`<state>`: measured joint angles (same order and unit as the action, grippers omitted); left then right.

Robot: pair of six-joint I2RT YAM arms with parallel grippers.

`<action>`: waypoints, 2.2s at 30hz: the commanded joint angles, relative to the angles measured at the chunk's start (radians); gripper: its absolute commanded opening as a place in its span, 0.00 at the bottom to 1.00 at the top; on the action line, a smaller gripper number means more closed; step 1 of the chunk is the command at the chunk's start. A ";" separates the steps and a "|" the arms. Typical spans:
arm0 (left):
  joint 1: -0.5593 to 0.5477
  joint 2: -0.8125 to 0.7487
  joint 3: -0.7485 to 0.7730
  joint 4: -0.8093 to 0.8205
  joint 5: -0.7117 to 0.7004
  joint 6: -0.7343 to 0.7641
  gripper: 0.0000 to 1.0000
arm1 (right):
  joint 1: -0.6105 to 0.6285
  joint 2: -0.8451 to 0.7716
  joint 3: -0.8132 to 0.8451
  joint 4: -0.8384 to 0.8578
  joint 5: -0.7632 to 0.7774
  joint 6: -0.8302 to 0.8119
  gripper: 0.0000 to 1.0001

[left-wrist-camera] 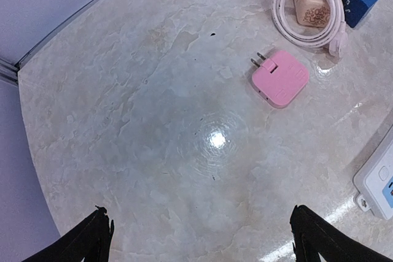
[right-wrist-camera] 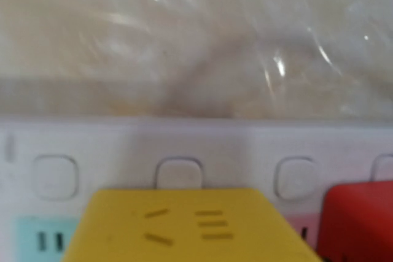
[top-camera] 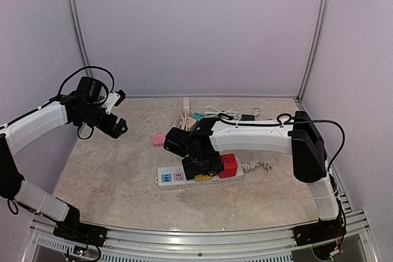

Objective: Insert the plug
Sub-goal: Insert the plug into the socket, then pick up the plug from the center of the board.

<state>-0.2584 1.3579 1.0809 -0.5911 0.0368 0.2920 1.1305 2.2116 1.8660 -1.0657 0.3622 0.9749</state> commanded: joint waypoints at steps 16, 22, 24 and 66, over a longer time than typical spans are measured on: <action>0.006 0.012 0.007 -0.011 -0.008 0.030 0.99 | -0.028 -0.382 -0.012 0.140 -0.032 -0.291 0.94; 0.007 0.007 0.007 -0.013 -0.018 0.030 0.99 | -0.290 -0.505 -0.135 0.147 0.070 -0.280 0.94; 0.009 0.002 0.003 -0.015 -0.023 0.032 0.99 | -0.383 -0.491 -0.148 0.144 0.093 -0.302 0.94; 0.012 0.053 -0.036 -0.009 -0.033 0.063 0.99 | -0.390 0.250 0.275 0.311 -0.208 -0.462 0.68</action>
<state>-0.2520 1.4006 1.0477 -0.5922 0.0101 0.3454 0.7296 2.4386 2.1574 -0.7292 0.1398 0.4995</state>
